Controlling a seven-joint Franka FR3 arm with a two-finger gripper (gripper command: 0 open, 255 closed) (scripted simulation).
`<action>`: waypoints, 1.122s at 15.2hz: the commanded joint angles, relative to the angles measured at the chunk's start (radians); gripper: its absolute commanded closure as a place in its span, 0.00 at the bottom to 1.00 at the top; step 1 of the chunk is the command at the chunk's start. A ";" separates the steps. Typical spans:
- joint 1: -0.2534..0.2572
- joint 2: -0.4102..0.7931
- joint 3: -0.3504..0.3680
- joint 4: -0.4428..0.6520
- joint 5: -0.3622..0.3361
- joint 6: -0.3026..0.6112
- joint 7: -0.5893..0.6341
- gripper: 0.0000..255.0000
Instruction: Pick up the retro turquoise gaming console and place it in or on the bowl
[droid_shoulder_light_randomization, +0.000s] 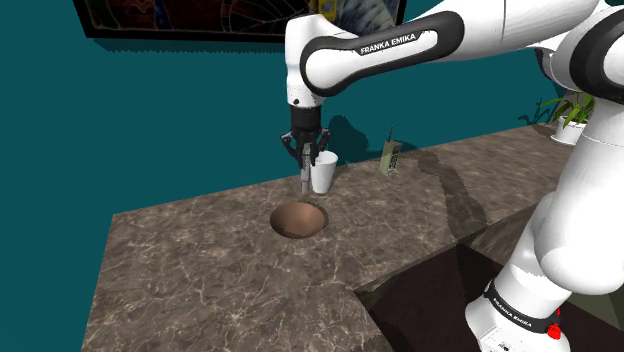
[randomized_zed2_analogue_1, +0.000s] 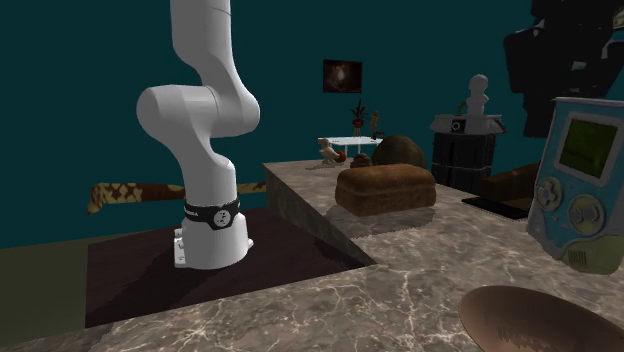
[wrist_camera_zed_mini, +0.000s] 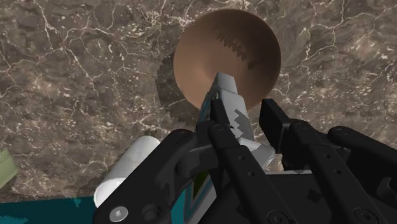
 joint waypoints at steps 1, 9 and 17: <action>0.026 0.035 0.020 0.054 -0.008 -0.022 0.047 1.00; 0.039 0.072 0.026 0.012 -0.020 0.053 0.077 1.00; 0.040 0.103 0.024 -0.057 -0.032 0.152 0.088 1.00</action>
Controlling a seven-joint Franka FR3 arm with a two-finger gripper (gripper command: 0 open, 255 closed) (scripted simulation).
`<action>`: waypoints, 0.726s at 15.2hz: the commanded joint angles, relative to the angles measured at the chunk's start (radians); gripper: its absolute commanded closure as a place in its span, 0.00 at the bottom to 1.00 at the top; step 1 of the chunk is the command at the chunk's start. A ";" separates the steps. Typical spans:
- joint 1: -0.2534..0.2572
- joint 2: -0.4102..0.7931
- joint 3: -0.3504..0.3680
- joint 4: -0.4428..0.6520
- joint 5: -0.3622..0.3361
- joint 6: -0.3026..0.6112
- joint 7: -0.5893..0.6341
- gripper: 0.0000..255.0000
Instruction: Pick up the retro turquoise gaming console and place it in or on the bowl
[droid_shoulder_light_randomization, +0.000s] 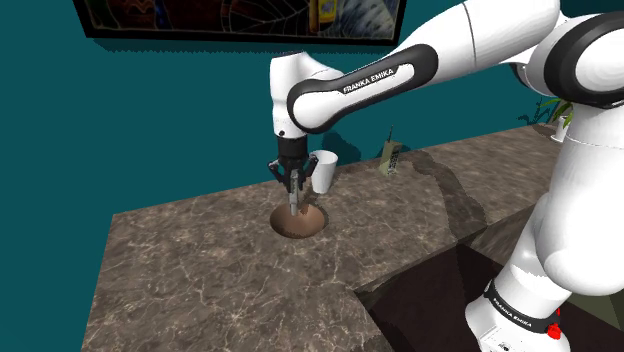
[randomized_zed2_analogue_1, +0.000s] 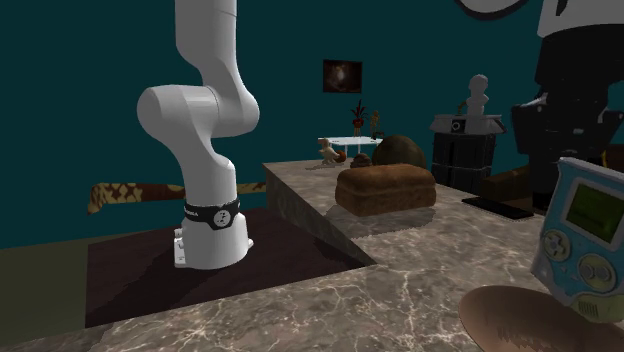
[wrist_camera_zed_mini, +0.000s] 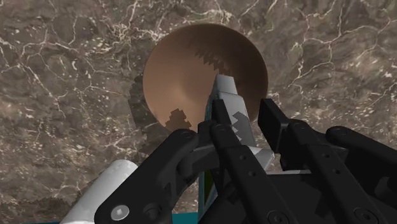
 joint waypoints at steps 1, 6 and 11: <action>0.000 0.010 -0.001 -0.016 -0.004 0.027 0.002 1.00; 0.001 0.037 -0.004 -0.050 -0.014 0.087 0.011 1.00; 0.002 0.046 -0.005 -0.060 -0.018 0.105 0.014 1.00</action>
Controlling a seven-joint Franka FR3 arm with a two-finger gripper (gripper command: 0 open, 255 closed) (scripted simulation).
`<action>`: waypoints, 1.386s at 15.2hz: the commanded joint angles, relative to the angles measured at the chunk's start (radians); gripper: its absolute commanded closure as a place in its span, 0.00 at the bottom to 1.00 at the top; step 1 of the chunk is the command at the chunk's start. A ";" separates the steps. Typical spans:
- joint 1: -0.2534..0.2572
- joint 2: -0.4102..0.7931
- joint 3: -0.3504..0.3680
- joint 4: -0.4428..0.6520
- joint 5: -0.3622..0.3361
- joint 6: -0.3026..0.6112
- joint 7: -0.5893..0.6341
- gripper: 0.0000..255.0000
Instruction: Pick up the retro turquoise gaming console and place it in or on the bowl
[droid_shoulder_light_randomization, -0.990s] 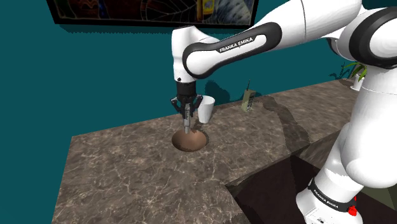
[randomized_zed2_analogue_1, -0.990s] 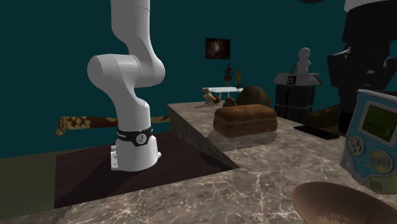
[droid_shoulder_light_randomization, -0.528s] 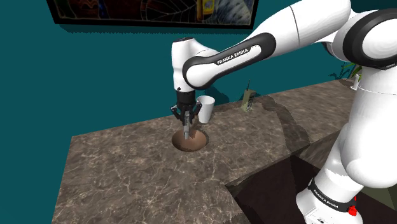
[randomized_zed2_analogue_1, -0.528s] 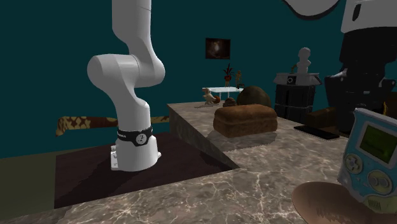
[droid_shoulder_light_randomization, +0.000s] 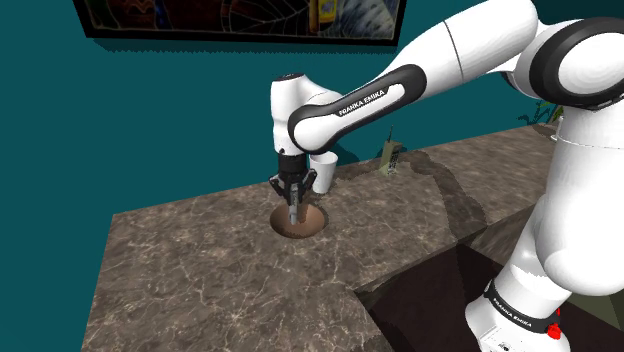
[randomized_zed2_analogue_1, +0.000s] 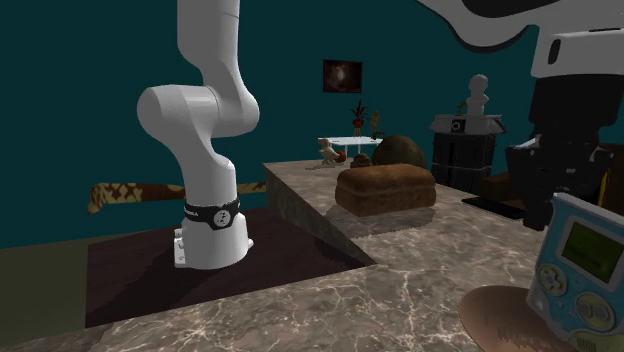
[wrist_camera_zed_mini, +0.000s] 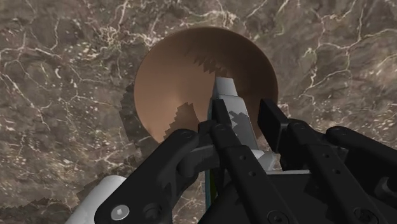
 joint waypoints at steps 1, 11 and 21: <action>0.000 0.000 0.000 -0.001 0.000 0.002 0.000 1.00; 0.000 -0.013 0.002 0.017 0.005 -0.028 -0.003 0.00; 0.001 -0.043 0.006 0.074 0.017 -0.114 -0.011 0.00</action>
